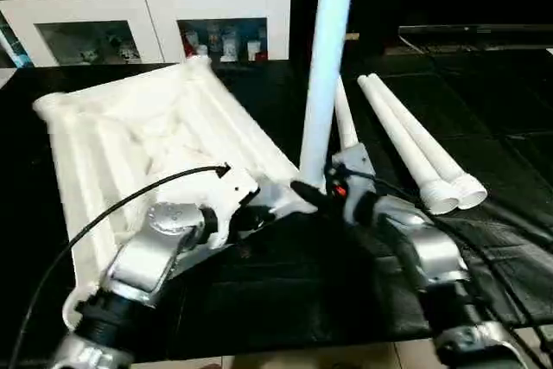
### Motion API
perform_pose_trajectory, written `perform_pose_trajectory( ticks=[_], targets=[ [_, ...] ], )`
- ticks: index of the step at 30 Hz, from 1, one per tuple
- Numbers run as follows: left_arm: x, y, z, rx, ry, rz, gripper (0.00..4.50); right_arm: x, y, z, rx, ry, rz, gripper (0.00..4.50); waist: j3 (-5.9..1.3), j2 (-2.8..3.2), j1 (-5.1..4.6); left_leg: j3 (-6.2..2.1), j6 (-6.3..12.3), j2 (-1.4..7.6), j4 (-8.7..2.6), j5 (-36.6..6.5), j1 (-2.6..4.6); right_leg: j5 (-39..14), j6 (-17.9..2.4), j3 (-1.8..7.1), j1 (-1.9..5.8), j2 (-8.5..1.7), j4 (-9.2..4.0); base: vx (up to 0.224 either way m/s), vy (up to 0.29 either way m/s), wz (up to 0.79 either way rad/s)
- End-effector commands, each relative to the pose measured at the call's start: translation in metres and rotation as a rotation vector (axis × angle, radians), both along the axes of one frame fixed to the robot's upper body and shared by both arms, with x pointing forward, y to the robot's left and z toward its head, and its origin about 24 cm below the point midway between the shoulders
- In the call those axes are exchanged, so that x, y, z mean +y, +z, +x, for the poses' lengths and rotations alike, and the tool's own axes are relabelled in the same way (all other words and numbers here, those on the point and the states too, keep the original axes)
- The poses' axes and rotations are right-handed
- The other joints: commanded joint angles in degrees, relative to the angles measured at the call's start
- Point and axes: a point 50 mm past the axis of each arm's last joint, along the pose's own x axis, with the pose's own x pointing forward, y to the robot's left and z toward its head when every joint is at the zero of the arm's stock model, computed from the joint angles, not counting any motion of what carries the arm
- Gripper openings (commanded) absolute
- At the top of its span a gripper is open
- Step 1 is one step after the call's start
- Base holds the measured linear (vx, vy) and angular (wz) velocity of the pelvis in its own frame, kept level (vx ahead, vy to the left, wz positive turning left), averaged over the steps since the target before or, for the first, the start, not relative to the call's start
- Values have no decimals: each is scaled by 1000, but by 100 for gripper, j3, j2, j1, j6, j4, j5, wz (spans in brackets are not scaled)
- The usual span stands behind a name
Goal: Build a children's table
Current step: Rotate leg to tighten
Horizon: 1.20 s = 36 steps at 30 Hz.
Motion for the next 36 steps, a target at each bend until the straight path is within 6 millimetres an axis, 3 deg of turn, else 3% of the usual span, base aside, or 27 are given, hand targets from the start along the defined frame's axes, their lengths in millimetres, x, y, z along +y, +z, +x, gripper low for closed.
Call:
perform_pose_trajectory(
  ticks=[1, 2, 3, 6, 11, 12, 16, 20, 26, 31, 36],
  targets=[
    [-14, 21, 1, -86, -33, -65, 0, 18, -11, -8, 52, 68, -5, 270, -407, 23, 46, -82, 221, 218, -369, -802, 15, -664, -1328, 259, 321, -412, -445, 0, 0, 0],
    [-15, 21, 1, -87, -37, -61, 0, 18, -11, -9, 52, 81, 8, 270, -411, 24, 48, -82, 231, 219, -368, -795, 17, -624, -1335, 259, 324, -411, -442, 0, 0, 0],
    [-15, 21, 1, -88, -44, -53, 0, 18, -11, -10, 62, 87, 21, 305, -404, 27, 54, -84, 248, 220, -373, -817, 16, -632, -1335, 257, 326, -413, -447, 0, 0, 0],
    [-14, 21, 2, -86, -47, -42, 0, 13, -10, -9, 52, 75, 12, 343, -395, 39, 56, -86, 208, 218, -381, -943, 22, -801, -1297, 260, 329, -422, -463, 0, 0, 0],
    [-11, 21, 3, -84, -56, -31, 0, 7, -9, -9, 30, 78, 2, 370, -401, 39, 68, -88, 178, 222, -382, -945, 21, -768, -1275, 261, 332, -422, -461, 0, 0, 0],
    [-7, 21, 5, -93, -83, -14, 0, -5, -7, -8, -5, 59, -16, 379, -406, 58, 86, -92, 170, 224, -380, -929, 27, -721, -1274, 259, 330, -424, -459, 0, 0, 0],
    [-4, 21, 5, -97, -121, -5, 0, -13, -4, -10, 3, 84, 23, 417, -399, 63, 104, -88, 211, 220, -382, -986, 26, -667, -1295, 258, 337, -416, -463, 0, 0, 0],
    [2, 20, 6, -99, -173, 23, 0, -24, -3, -16, -21, 143, -27, 444, -403, 107, 158, -88, 185, 228, -379, -1052, 53, -682, -1309, 264, 317, -419, -457, 0, 0, 0],
    [14, 15, 3, -55, -336, 79, 0, -45, 0, -26, -10, 259, -56, 444, -398, 48, 228, -86, 236, 222, -378, -1042, 46, -764, -1261, 262, 330, -422, -475, 0, 0, 0],
    [18, 11, -2, -32, -460, 98, 0, -51, 3, -34, -30, 393, -100, 444, -406, 55, 317, -80, 250, 253, -376, -972, 59, -756, -1277, 266, 314, -439, -447, 0, 0, 0],
    [19, 7, -7, -10, -575, 120, 0, -52, 6, -41, -40, 509, -119, 444, -403, 43, 337, -73, 270, 252, -376, -994, 56, -781, -1297, 266, 322, -444, -446, 0, 0, 0]
  ],
)
